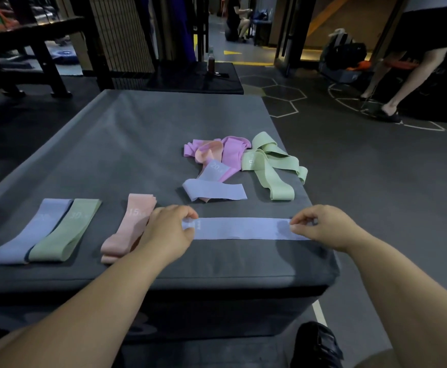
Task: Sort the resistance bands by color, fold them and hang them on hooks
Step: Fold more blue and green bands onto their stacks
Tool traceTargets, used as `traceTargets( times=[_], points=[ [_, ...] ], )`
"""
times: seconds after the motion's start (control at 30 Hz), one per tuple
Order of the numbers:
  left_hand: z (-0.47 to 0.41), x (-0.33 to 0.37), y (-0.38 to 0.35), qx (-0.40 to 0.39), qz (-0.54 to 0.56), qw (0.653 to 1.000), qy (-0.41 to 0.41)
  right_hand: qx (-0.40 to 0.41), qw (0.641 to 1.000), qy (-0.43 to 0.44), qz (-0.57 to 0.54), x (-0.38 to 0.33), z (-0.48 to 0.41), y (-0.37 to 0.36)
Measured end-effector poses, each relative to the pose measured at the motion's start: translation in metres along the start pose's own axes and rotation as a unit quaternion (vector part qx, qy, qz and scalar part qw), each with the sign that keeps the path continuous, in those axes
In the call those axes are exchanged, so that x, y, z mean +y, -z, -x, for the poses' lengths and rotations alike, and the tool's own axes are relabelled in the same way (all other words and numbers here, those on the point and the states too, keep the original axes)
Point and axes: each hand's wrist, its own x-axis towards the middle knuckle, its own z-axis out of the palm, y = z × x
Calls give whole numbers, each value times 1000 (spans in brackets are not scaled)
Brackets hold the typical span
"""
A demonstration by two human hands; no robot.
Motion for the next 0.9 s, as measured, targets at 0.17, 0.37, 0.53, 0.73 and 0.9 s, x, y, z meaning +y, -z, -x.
traceTargets(
  times=[0.17,0.37,0.53,0.73,0.9],
  points=[
    [2,5,-7,21,-62,996,-62,72,994,66,56,-17,-4,-26],
    [7,24,-27,-117,-126,972,-159,-65,971,162,163,-57,6,-73],
    [10,21,-32,-162,-194,954,-165,-80,963,153,209,-56,8,-75],
    [12,18,-31,-158,-193,958,-141,-79,965,113,222,-42,11,-65],
    [12,11,-25,-156,-192,963,-108,-61,972,71,218,-13,11,-52]
  ],
)
